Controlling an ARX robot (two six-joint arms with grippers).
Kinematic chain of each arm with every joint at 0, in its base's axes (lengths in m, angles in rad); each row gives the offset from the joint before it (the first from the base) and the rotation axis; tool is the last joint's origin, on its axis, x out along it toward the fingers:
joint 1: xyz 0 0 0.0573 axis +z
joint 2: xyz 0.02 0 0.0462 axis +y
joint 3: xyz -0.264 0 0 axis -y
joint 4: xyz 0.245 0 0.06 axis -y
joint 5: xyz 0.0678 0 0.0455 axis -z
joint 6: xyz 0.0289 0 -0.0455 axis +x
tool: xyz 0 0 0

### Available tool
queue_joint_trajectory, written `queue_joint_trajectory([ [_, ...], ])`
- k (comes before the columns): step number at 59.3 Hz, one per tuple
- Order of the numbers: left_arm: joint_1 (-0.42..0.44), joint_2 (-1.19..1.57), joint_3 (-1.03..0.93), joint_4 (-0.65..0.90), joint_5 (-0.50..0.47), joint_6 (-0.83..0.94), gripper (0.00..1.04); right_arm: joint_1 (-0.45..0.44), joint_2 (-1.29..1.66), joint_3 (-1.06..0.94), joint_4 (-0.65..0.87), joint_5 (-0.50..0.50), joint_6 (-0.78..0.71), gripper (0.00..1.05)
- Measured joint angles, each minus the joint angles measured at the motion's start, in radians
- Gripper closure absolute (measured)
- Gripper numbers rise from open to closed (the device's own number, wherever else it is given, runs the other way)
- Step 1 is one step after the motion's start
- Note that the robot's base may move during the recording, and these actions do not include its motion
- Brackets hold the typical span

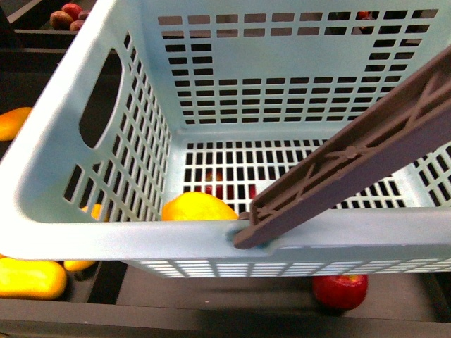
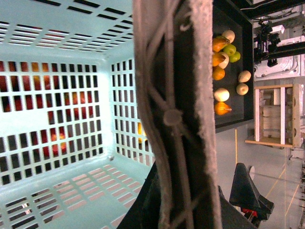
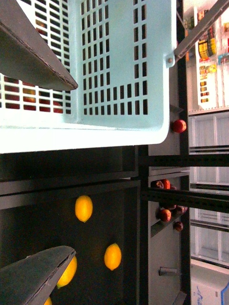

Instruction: Pick lemon and mango into basket

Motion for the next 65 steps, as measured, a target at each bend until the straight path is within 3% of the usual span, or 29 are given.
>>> queue_joint_trajectory([
  [65, 0.011, -0.001, 0.000, 0.002, -0.021, 0.006, 1.00, 0.000, -0.001, -0.002, -0.001, -0.001, 0.000, 0.09],
])
